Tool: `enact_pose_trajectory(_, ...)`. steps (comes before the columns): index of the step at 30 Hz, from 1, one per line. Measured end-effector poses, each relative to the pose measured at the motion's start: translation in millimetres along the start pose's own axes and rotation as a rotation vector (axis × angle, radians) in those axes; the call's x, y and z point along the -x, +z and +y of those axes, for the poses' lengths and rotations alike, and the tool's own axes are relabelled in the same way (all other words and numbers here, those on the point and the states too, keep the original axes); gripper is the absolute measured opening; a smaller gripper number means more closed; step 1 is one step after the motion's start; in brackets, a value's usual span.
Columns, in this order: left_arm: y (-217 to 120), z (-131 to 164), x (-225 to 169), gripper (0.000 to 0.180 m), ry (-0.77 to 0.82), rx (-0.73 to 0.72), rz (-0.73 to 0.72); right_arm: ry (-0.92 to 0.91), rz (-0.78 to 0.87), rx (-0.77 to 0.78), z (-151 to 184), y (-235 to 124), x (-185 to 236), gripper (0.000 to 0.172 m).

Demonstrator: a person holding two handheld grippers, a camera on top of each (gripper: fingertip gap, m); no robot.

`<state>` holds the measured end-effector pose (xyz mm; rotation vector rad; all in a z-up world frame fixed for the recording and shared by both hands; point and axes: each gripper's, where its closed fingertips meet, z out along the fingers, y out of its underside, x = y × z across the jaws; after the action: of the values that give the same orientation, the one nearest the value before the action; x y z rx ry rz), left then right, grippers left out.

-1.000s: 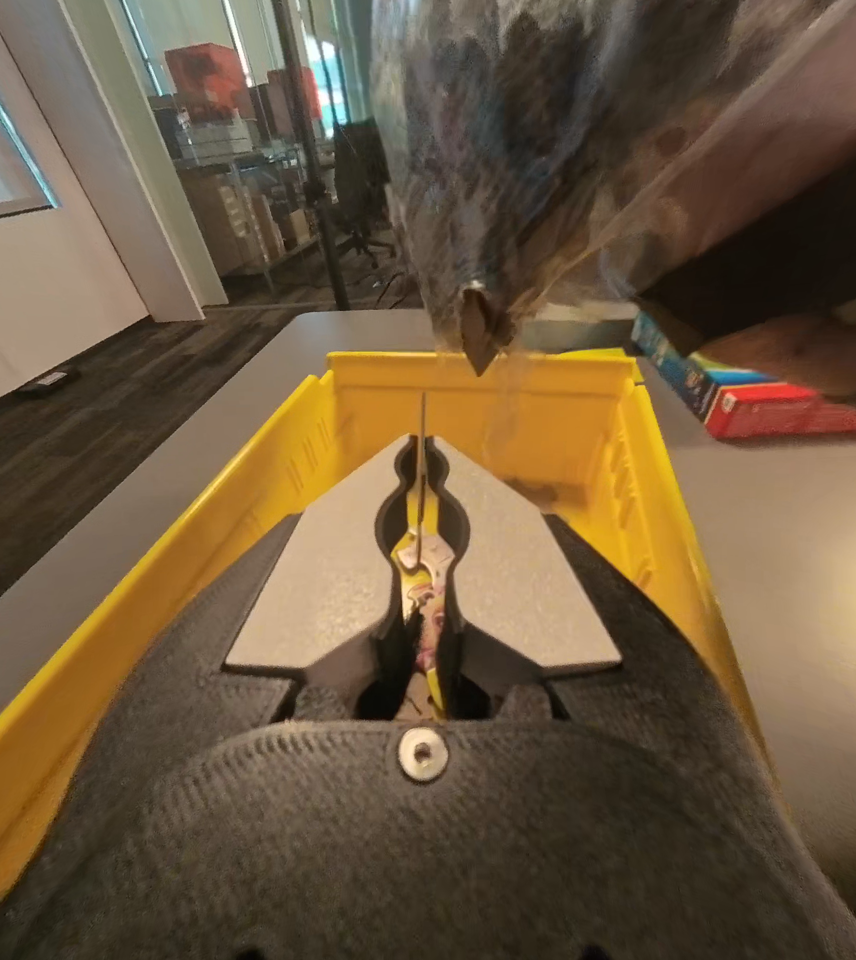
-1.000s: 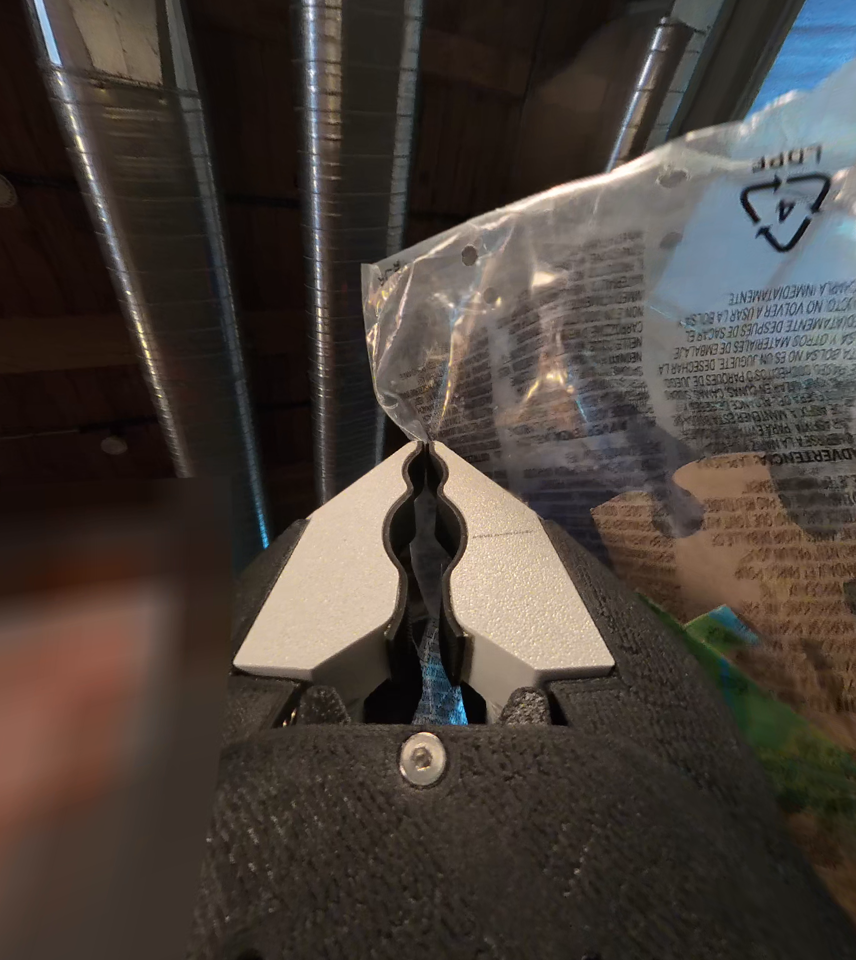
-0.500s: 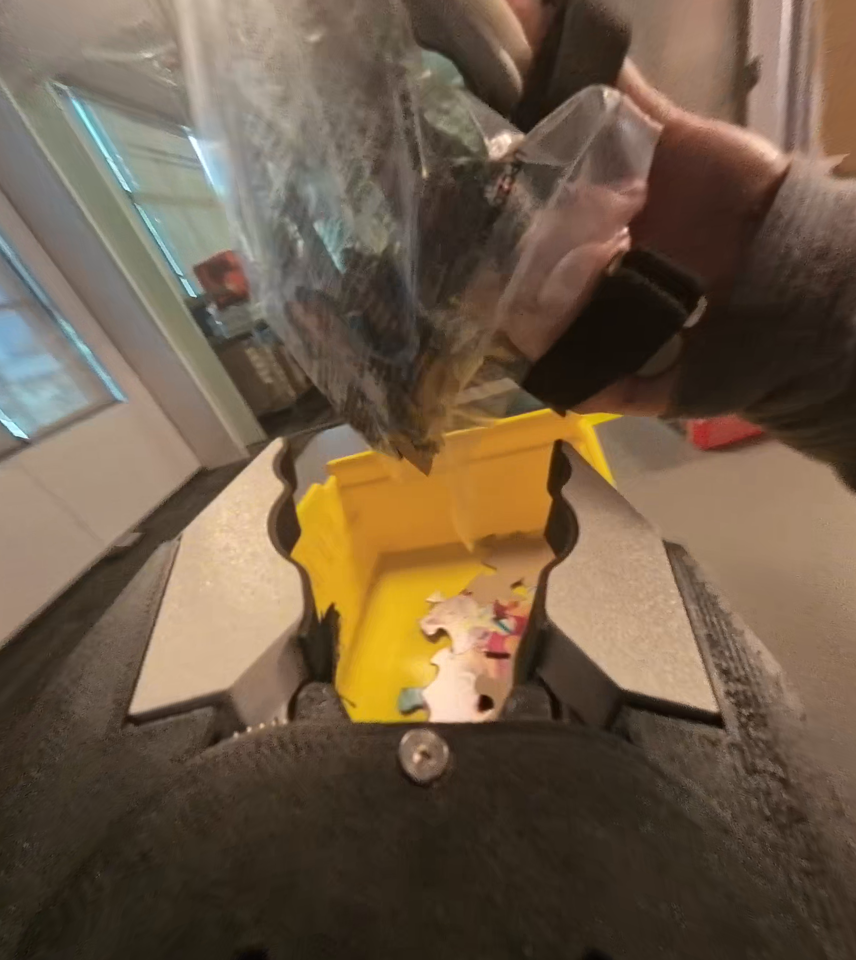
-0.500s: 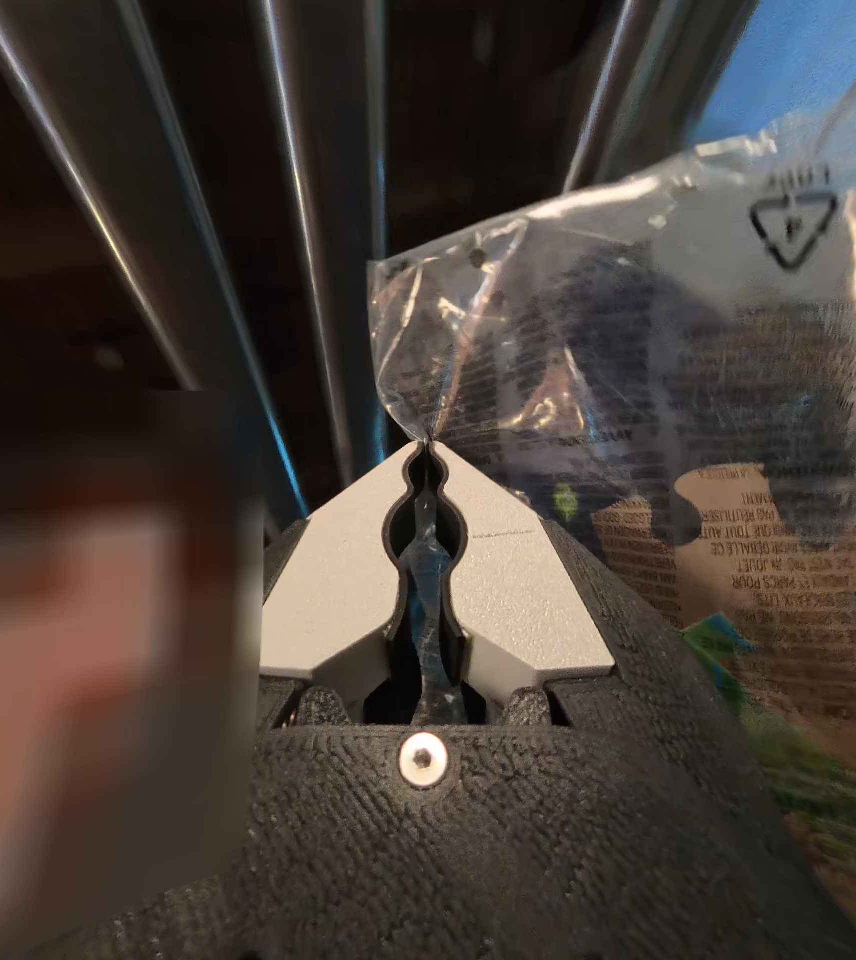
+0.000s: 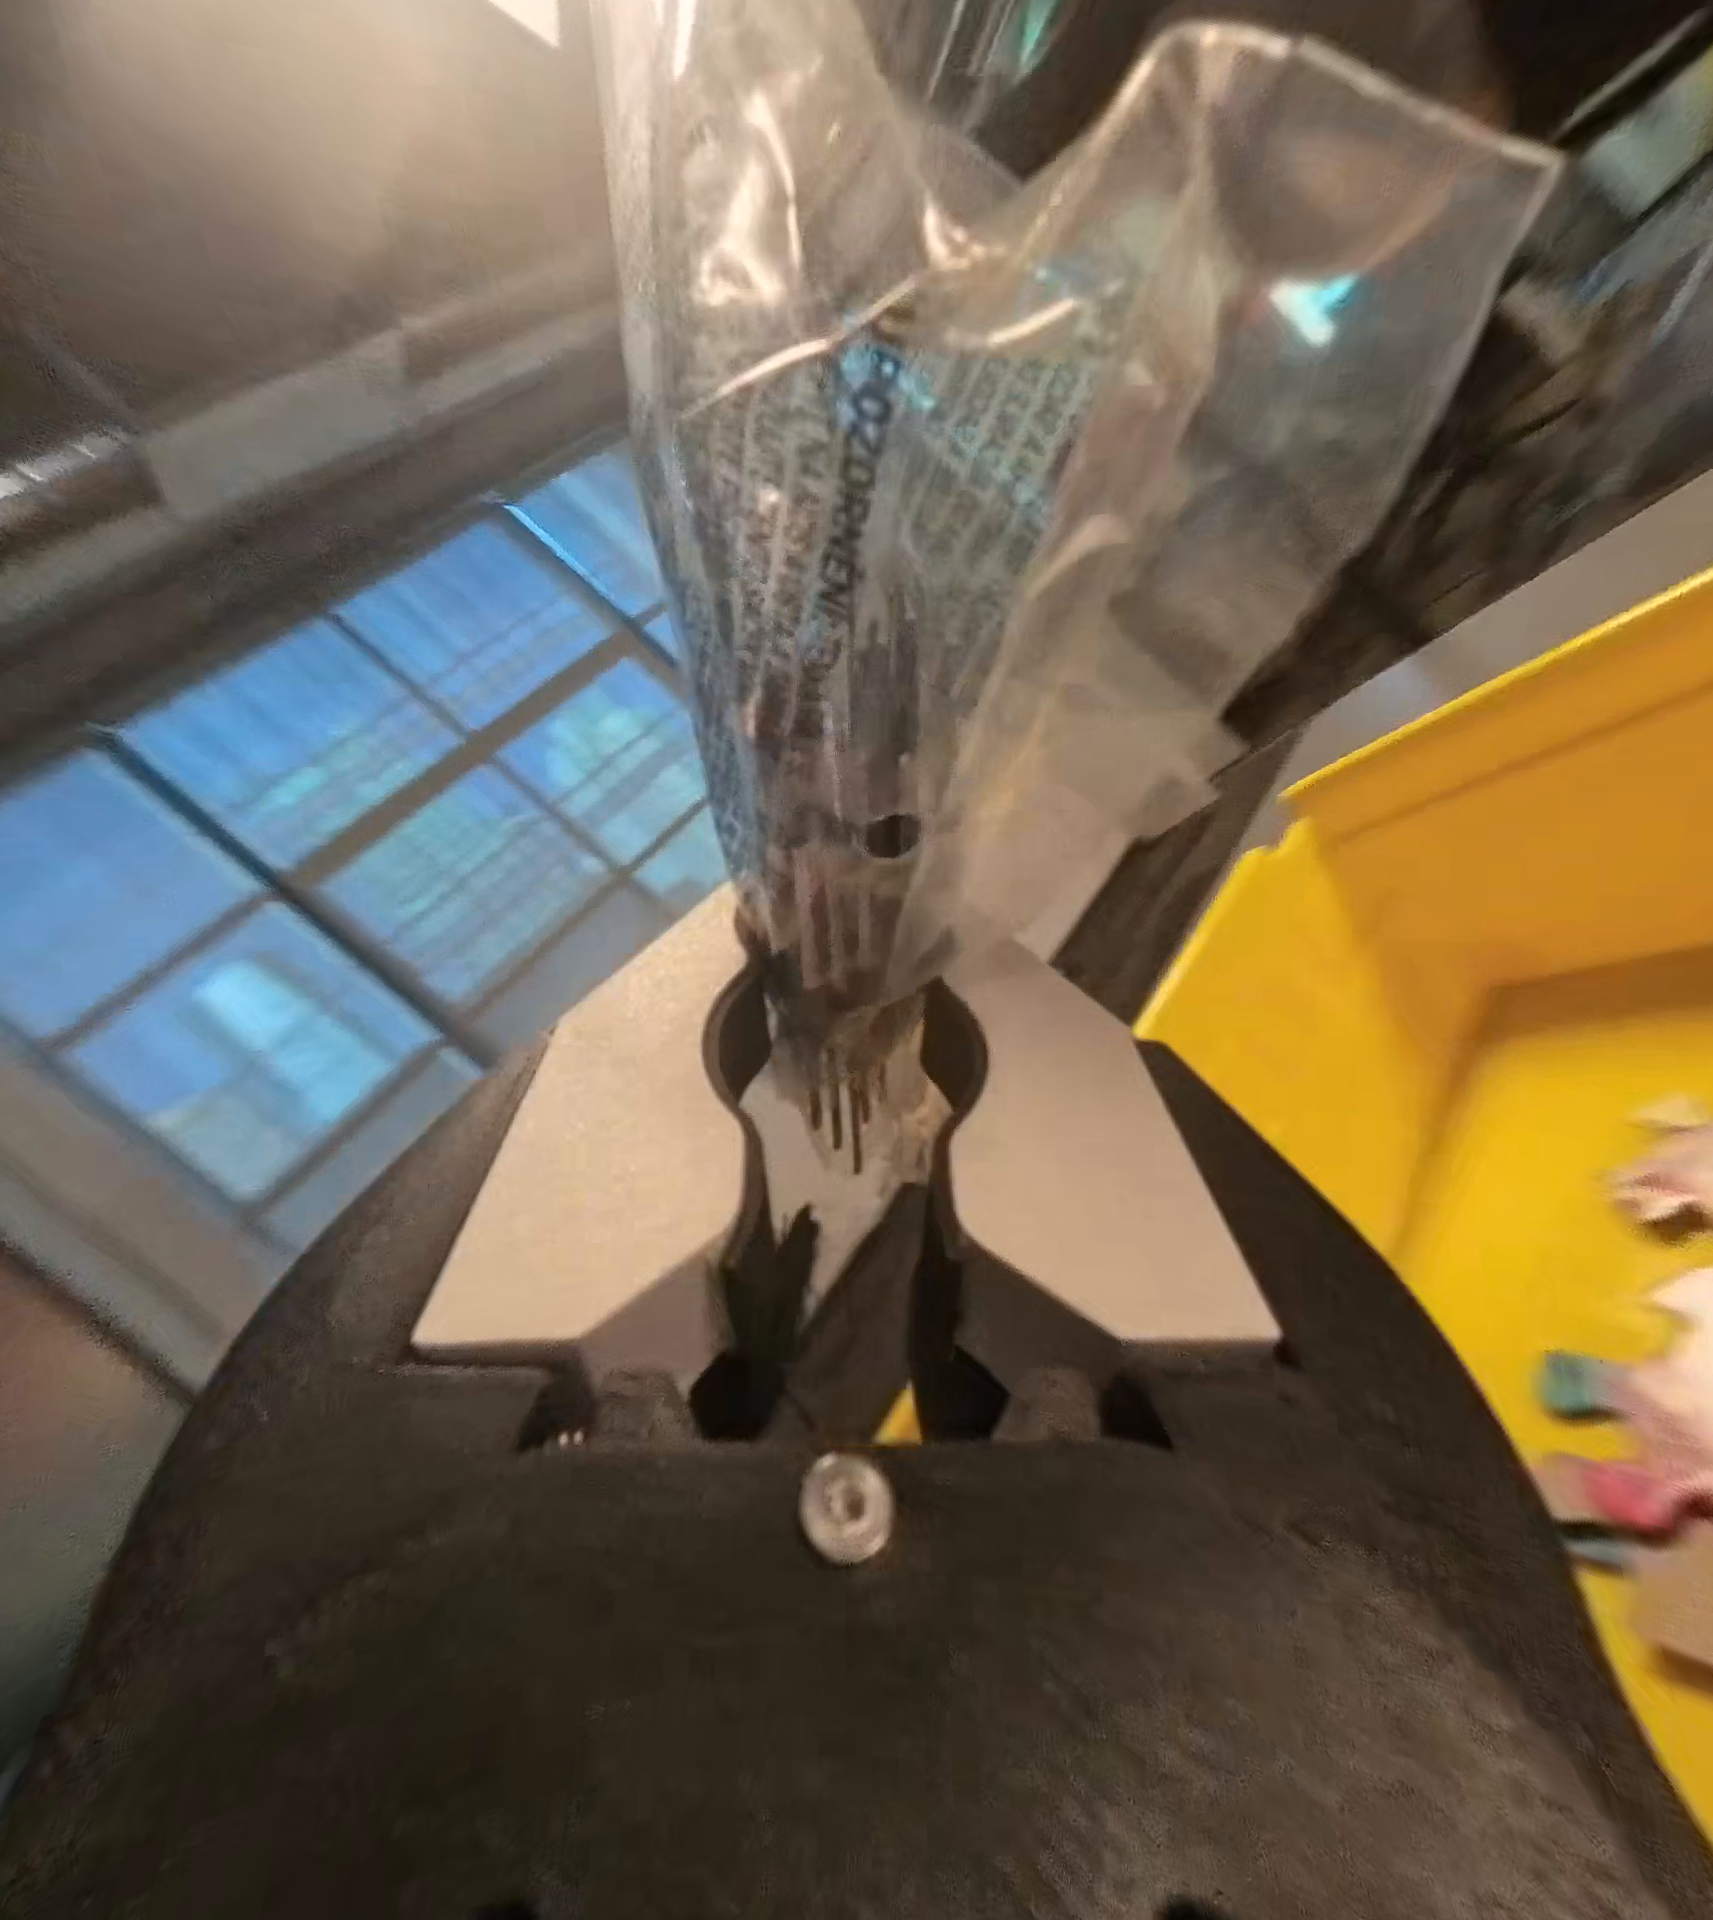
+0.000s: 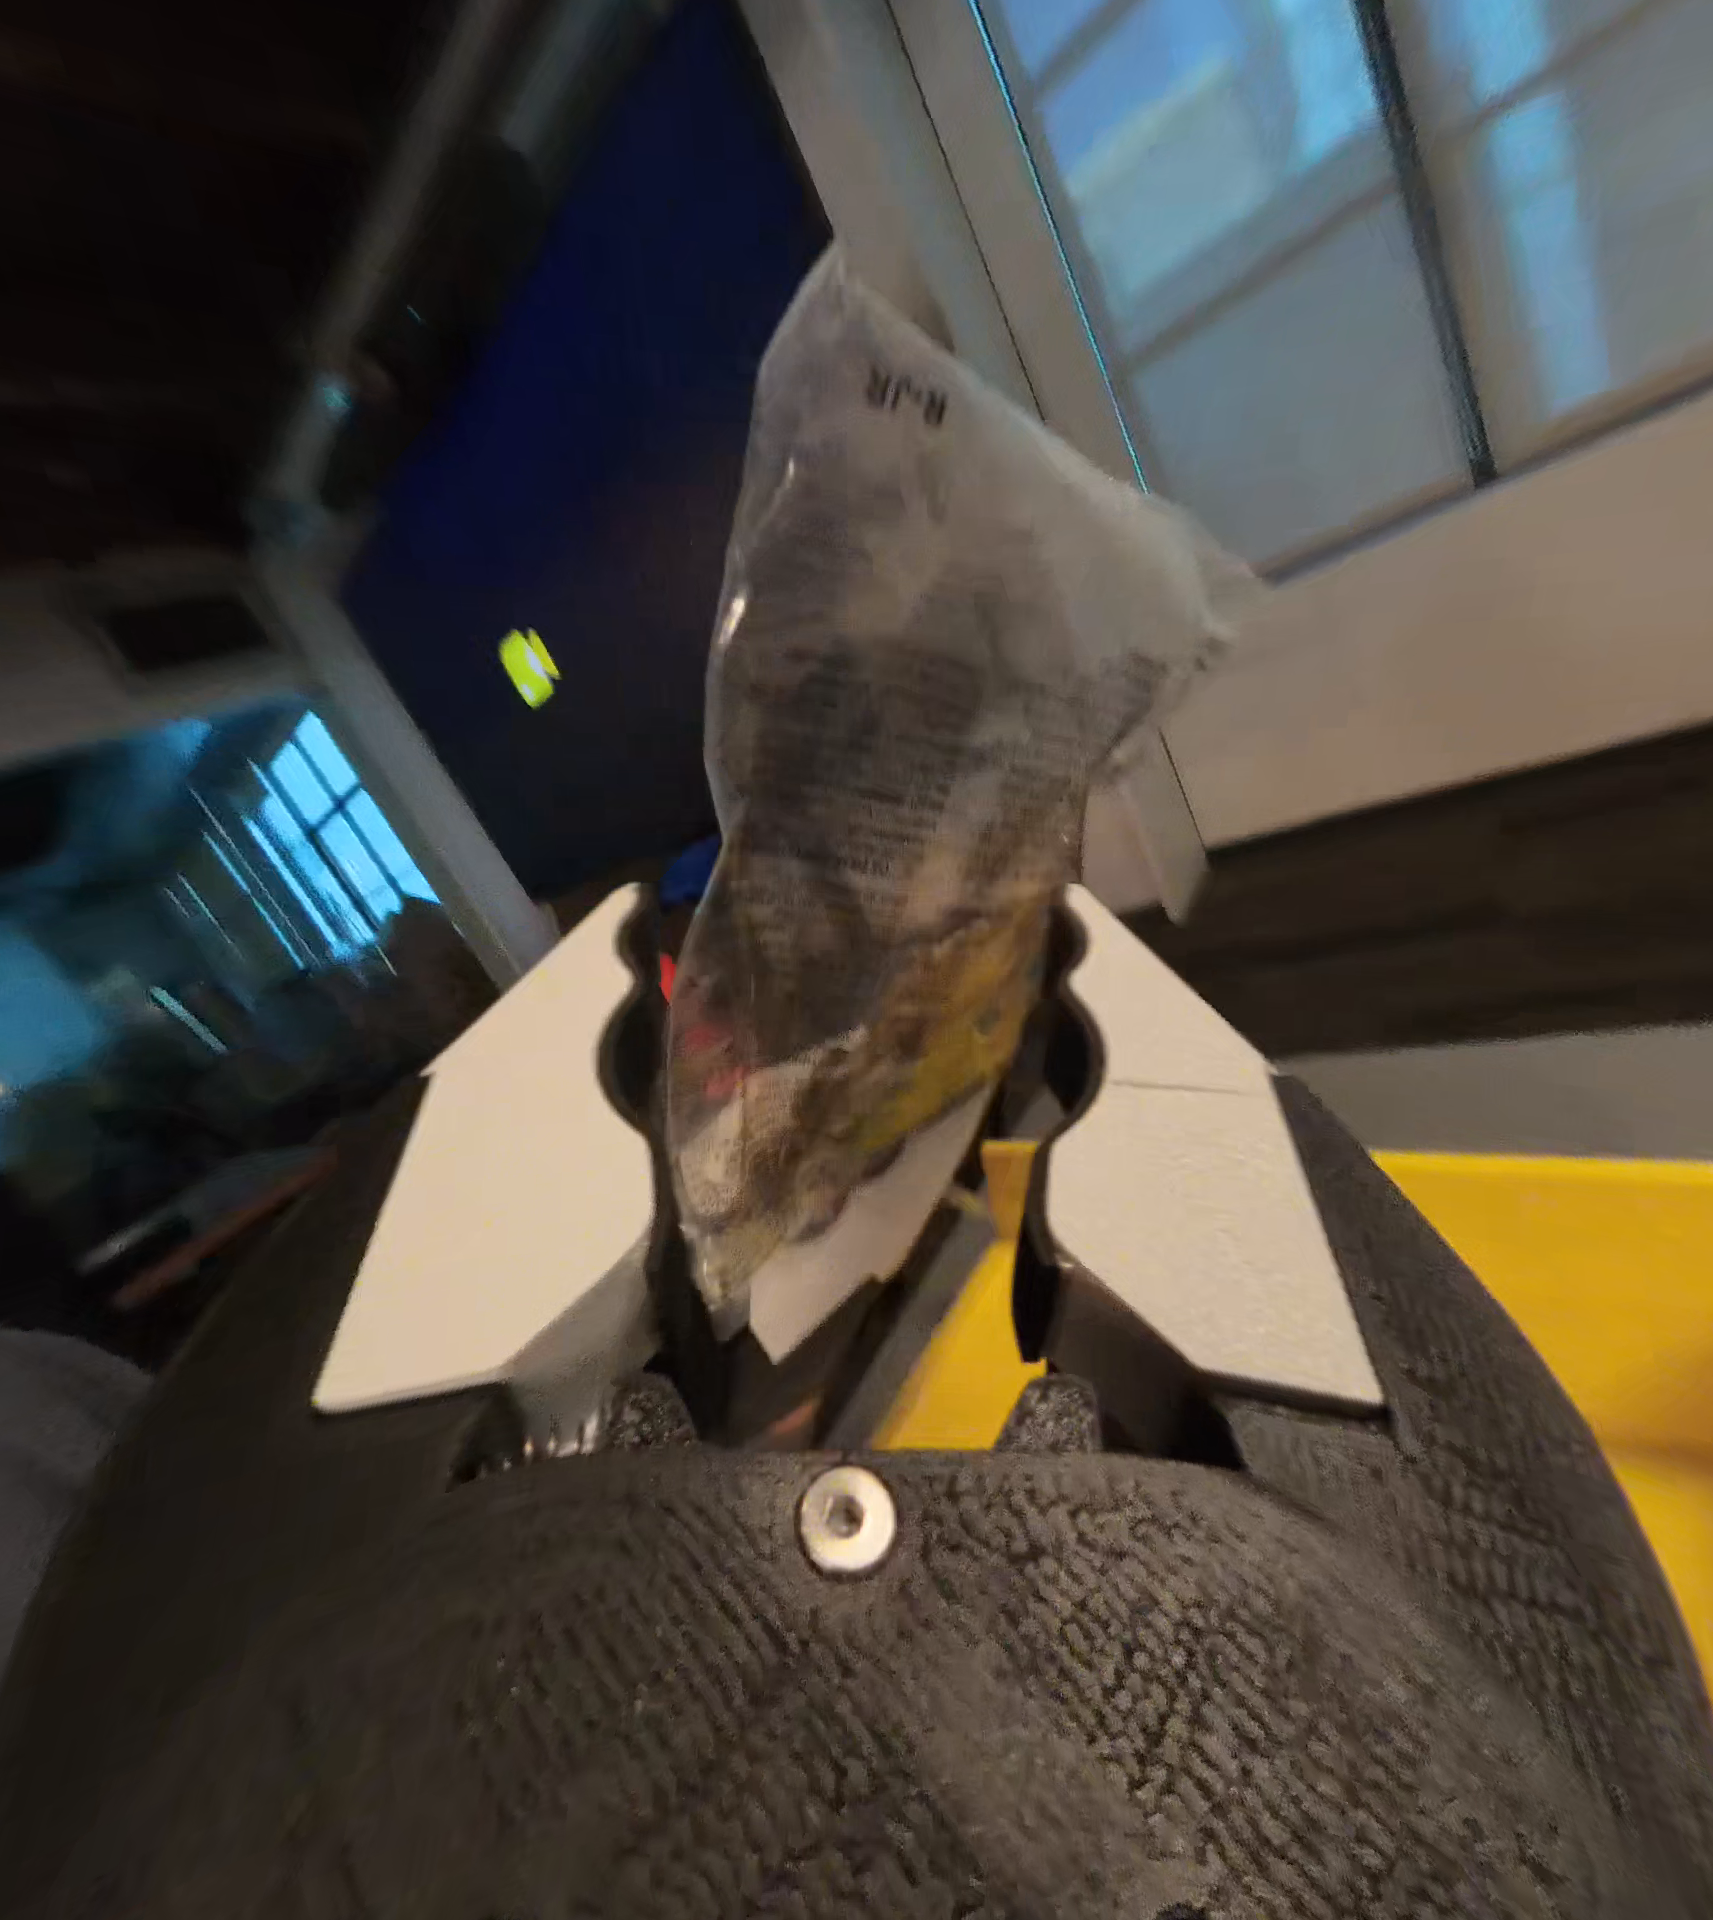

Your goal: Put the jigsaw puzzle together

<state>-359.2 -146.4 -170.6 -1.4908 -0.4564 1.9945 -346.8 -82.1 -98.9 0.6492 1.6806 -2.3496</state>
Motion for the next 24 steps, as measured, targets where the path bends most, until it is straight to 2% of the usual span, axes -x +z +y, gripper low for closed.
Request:
enact_pose_trajectory(1, 1.4, 1.3, 3.3, 0.023, 0.064, 0.009, -0.031, 0.007, 0.011, 0.037, 5.3, 0.1, -1.3, 0.083)
enact_pose_trajectory(3, 3.0, -0.7, 4.3, 0.022, 0.192, 0.004, -0.070, 0.066, -0.045, 0.077, 13.3, 3.0, 3.6, 0.081)
enact_pose_trajectory(4, 2.9, -3.5, 3.3, 0.023, 0.251, -0.006, -0.087, 0.089, -0.057, 0.094, 17.8, 5.3, 2.5, 0.071)
enact_pose_trajectory(5, 2.3, -6.9, 1.5, 0.023, 0.294, -0.021, -0.101, 0.089, -0.037, 0.117, 23.4, 7.4, -3.6, 0.047)
enact_pose_trajectory(6, 1.0, -10.7, -1.0, 0.025, 0.303, -0.043, -0.106, 0.054, 0.000, 0.139, 28.3, 8.5, -11.9, 0.014)
enact_pose_trajectory(7, -0.2, -14.4, -7.1, 0.032, 0.265, -0.074, -0.075, -0.017, 0.068, 0.137, 28.6, 8.3, -23.6, 0.001)
enact_pose_trajectory(9, -5.1, -19.9, -23.8, 0.073, 0.077, -0.126, 0.064, -0.223, 0.347, 0.130, 23.6, 0.1, -60.1, 0.000)
enact_pose_trajectory(10, -6.9, -17.5, -29.0, 0.093, -0.032, -0.112, 0.132, -0.333, 0.419, 0.166, 24.6, -1.9, -66.1, 0.000)
enact_pose_trajectory(11, -7.6, -11.6, -33.2, 0.102, -0.142, -0.076, 0.192, -0.413, 0.374, 0.229, 32.4, 3.1, -57.8, 0.000)
enact_pose_trajectory(12, -9.0, -5.8, -37.0, 0.109, -0.241, -0.051, 0.249, -0.446, 0.220, 0.277, 43.3, 11.2, -35.7, 0.000)
enact_pose_trajectory(13, -11.4, -1.3, -39.9, 0.113, -0.337, -0.043, 0.304, -0.426, 0.140, 0.267, 43.7, 14.2, -22.3, 0.000)
enact_pose_trajectory(15, -17.0, 4.4, -42.3, 0.112, -0.555, -0.043, 0.408, -0.436, 0.270, 0.208, 31.1, 9.2, -39.5, 0.000)
enact_pose_trajectory(18, -23.6, 9.8, -36.5, 0.108, -0.919, -0.045, 0.538, -0.354, 0.177, 0.171, 31.1, 9.4, -34.4, 0.000)
enact_pose_trajectory(21, -29.0, 9.7, -25.7, 0.092, -1.235, -0.092, 0.668, -0.153, 0.078, 0.041, 15.9, 0.2, -33.7, 0.000)
enact_pose_trajectory(24, -31.6, 6.1, -24.3, 0.072, -1.400, -0.114, 0.790, -0.022, -0.031, -0.039, 7.6, -6.1, -29.8, 0.000)
